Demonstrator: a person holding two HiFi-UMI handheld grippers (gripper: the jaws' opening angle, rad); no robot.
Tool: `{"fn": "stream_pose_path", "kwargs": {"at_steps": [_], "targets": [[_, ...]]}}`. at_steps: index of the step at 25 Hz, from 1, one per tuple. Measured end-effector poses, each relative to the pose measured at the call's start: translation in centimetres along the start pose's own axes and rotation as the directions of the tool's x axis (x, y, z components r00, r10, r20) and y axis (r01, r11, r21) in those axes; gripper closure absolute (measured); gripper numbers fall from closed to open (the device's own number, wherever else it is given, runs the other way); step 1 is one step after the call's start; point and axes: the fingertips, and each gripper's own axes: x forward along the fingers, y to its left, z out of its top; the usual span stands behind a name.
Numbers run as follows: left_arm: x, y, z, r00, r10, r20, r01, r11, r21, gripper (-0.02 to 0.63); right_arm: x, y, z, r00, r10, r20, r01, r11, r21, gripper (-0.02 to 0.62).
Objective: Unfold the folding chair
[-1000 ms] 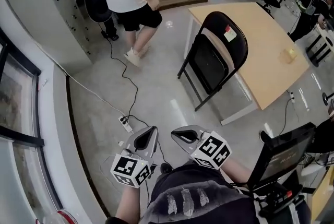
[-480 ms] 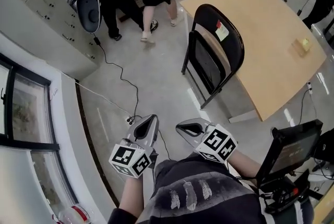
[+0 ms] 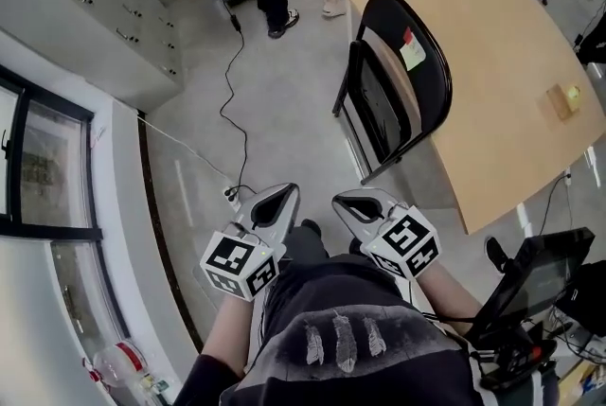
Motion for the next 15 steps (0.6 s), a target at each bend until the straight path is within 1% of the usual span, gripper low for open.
{"fn": "stream_pose_path", "kwargs": {"at_steps": [3, 6, 9, 12, 15], "targets": [[2.0, 0.6, 0.5, 0.999, -0.042, 0.000, 0.042, 0.999, -0.001, 0.604, -0.2, -2.1, 0.6, 0.998, -0.055, -0.003, 0.055, 0.998, 0.005, 0.594], [4.1, 1.7, 1.4, 0.995, -0.098, 0.017, 0.098, 0.995, -0.011, 0.604, -0.1, -4.1, 1.5, 0.993, -0.122, -0.005, 0.122, 0.992, 0.012, 0.593], [5.9, 3.0, 2.2, 0.987, -0.157, 0.029, 0.158, 0.987, -0.020, 0.604, 0.8, -5.5, 2.2, 0.983, -0.182, -0.036, 0.182, 0.983, 0.013, 0.594], [6.6, 5.1, 2.4, 0.975, -0.220, 0.028, 0.221, 0.975, -0.037, 0.604, 3.2, -5.8, 3.1, 0.976, -0.207, -0.069, 0.209, 0.978, 0.014, 0.594], [7.5, 7.7, 1.7, 0.957, -0.289, 0.021, 0.290, 0.954, -0.080, 0.604, 6.1, -6.0, 4.4, 0.969, -0.228, -0.096, 0.226, 0.974, -0.033, 0.592]]}}
